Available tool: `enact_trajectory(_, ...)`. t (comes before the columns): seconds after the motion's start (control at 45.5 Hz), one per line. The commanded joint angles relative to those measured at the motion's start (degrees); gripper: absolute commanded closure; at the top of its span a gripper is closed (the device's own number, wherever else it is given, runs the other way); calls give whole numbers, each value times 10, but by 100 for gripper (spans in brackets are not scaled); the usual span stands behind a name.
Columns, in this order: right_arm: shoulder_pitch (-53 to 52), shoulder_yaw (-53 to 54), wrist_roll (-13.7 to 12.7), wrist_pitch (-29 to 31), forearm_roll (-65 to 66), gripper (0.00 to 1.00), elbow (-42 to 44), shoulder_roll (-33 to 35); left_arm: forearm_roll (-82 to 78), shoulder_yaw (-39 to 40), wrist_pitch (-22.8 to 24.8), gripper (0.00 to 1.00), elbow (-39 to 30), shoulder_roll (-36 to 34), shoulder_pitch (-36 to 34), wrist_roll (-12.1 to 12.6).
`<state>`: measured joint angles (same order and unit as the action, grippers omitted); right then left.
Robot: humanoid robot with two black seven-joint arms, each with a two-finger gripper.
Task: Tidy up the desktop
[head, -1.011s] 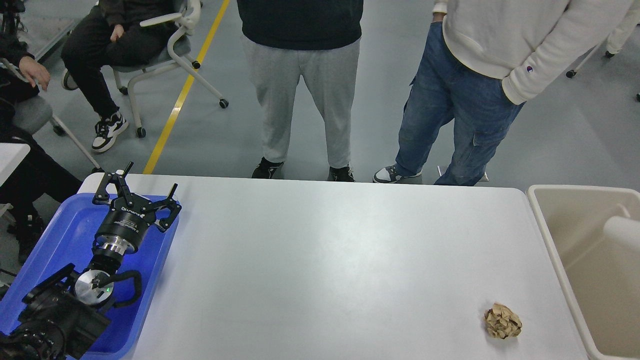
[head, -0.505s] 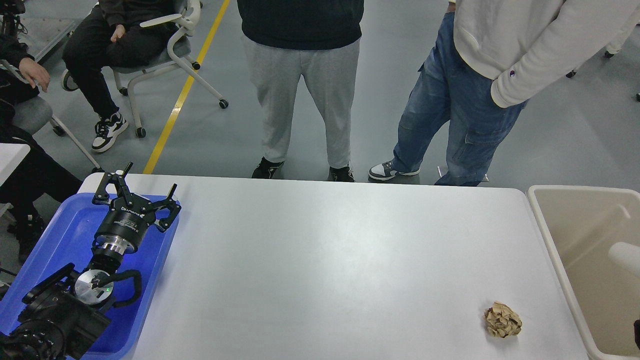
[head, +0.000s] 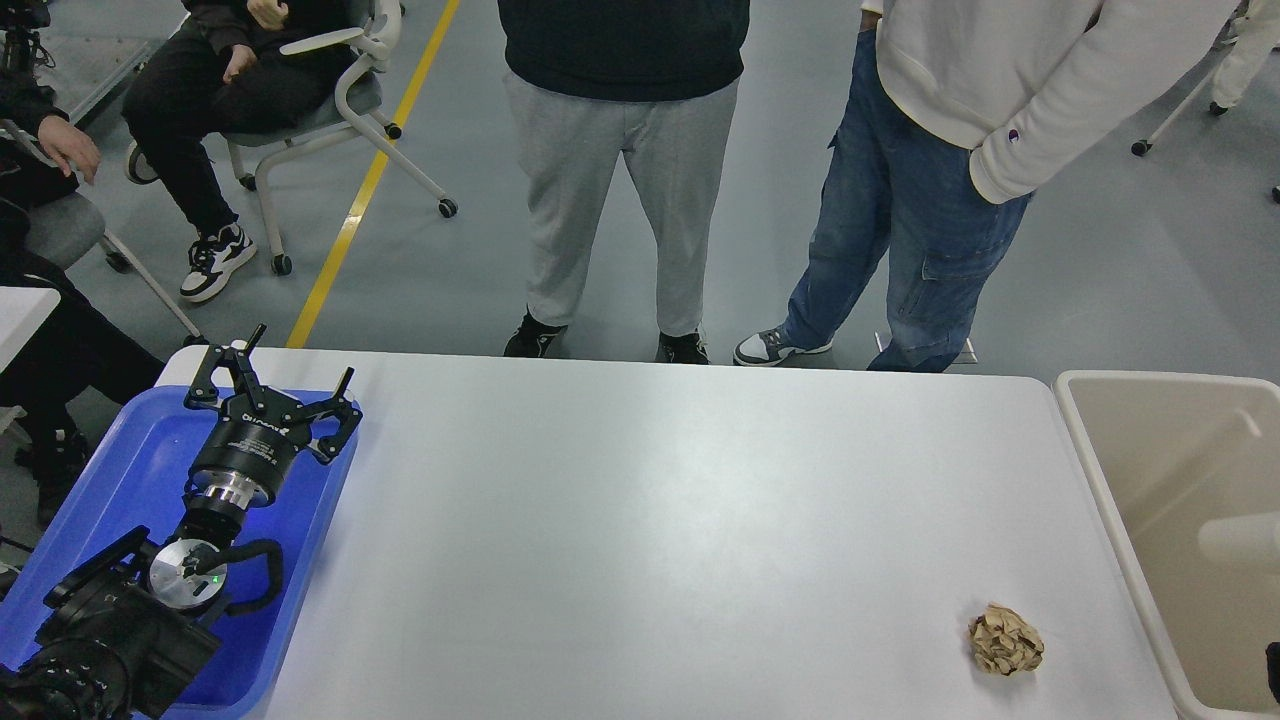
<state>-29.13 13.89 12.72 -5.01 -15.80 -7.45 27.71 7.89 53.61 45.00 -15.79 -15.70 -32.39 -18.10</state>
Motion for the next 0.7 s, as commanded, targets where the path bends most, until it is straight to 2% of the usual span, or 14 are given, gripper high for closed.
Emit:
enact_trajectory(0.0, -1, 1, 0, -2, 2, 17, 11, -2, 0, 0, 0, 0, 0, 0, 0, 0)
enact_trajectory(0.11, -7, 3, 1, -2, 2, 15, 23, -15, -1, 0, 0, 0, 0, 0, 0, 0)
enact_trajectory(0.132, -10, 2, 0, -2, 2, 13, 24, -19, 0, 0, 0, 0, 0, 1, 0, 0)
enact_trajectory(0.176, -16, -10, 0, 1, 4, 0, 24, -25, 0, 0, 0, 0, 0, 1, 0, 0)
enact_trajectory(0.484, -24, -18, 1, 2, 47, 0, 24, -37, 0, 0, 0, 0, 0, 1, 0, 0)
enact_trajectory(0.681, -79, -20, 1, 2, 78, 0, 25, -34, -1, 0, 0, 0, 1, 1, 0, 0)
